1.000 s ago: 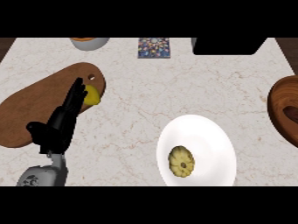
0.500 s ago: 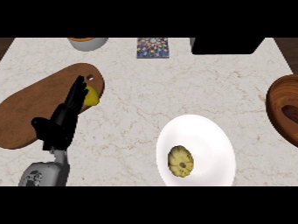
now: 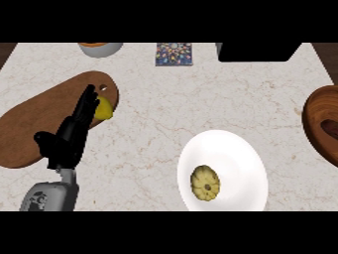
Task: Pick the sweet potato from the plate and place it in the bowl
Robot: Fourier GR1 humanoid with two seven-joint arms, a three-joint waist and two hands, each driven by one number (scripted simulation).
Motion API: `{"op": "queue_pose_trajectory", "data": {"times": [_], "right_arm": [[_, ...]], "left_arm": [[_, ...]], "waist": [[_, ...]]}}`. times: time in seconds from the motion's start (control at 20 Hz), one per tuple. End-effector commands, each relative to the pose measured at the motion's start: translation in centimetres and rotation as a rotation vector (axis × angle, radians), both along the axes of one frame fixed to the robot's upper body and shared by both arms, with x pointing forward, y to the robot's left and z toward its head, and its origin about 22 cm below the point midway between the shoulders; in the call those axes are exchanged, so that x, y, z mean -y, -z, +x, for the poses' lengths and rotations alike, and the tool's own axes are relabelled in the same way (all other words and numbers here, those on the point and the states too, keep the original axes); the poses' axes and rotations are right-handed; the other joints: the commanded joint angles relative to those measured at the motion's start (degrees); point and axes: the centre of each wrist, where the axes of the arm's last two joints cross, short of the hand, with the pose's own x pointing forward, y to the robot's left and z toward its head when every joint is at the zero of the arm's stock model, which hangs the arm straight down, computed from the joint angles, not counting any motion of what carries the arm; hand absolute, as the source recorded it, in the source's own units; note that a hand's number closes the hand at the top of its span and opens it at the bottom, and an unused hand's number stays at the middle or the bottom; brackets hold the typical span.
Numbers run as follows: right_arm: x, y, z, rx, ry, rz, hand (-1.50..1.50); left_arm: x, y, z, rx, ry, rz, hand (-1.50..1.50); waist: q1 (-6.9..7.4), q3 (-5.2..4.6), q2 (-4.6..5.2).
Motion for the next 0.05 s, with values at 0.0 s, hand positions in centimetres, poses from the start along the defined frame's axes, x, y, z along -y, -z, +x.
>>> {"op": "queue_pose_trajectory", "data": {"times": [0.0], "right_arm": [[1.35, 0.26, -1.46, 0.007, -0.013, -0.005, -1.5]], "left_arm": [[-1.34, -1.25, -1.51, -0.008, 0.013, 0.006, 0.0]], "waist": [[0.4, 0.02, 0.0]]}}
